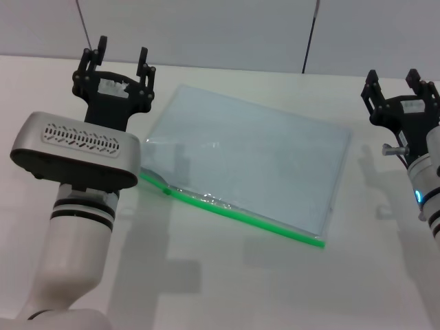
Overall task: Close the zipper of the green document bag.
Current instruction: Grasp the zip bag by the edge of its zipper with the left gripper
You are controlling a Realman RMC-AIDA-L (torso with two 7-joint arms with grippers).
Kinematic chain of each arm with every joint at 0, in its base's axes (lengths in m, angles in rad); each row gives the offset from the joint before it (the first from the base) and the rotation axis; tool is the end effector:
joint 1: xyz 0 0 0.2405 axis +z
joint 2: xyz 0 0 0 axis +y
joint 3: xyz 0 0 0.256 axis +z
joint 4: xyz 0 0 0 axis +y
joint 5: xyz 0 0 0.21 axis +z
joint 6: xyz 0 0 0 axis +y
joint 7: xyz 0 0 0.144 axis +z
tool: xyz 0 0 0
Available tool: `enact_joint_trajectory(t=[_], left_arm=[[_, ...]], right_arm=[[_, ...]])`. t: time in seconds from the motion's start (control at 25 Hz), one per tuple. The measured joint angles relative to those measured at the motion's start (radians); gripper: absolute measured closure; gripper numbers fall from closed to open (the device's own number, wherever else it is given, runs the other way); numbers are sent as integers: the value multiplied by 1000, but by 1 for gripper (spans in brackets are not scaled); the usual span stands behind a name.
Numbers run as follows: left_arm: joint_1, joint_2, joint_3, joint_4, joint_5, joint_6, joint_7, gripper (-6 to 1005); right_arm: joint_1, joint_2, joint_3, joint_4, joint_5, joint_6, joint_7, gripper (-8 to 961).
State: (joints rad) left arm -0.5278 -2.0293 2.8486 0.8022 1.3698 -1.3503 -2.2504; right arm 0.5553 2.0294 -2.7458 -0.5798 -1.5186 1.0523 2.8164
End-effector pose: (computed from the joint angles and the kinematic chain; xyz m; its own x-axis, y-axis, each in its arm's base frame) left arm -0.2140 0.3288 -0.0527 0.8830 -0.1700 0.4376 0.4480 0.0266 -0.8936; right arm 0.2527 0.3598 -0.0585 0.7008 0.0003 -0.7133 -0.7076 -0.1257 -0.6953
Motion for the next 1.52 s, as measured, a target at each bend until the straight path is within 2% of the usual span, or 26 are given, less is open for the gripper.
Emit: enact_joint_trajectory(t=[0.92,1.12,1.52], left_arm=[[-1,0,0,-2,0,1,17,414],[1,0,-1,-2,-1,-1,111,414],[22,-1,-4,12,-58,-14,427,414]], right_arm=[[0,0,-2,3,0,-5,0,257],[0,0,-1,3,0,-5,0,258],[-4,0,2,5,0,-5,0,258]])
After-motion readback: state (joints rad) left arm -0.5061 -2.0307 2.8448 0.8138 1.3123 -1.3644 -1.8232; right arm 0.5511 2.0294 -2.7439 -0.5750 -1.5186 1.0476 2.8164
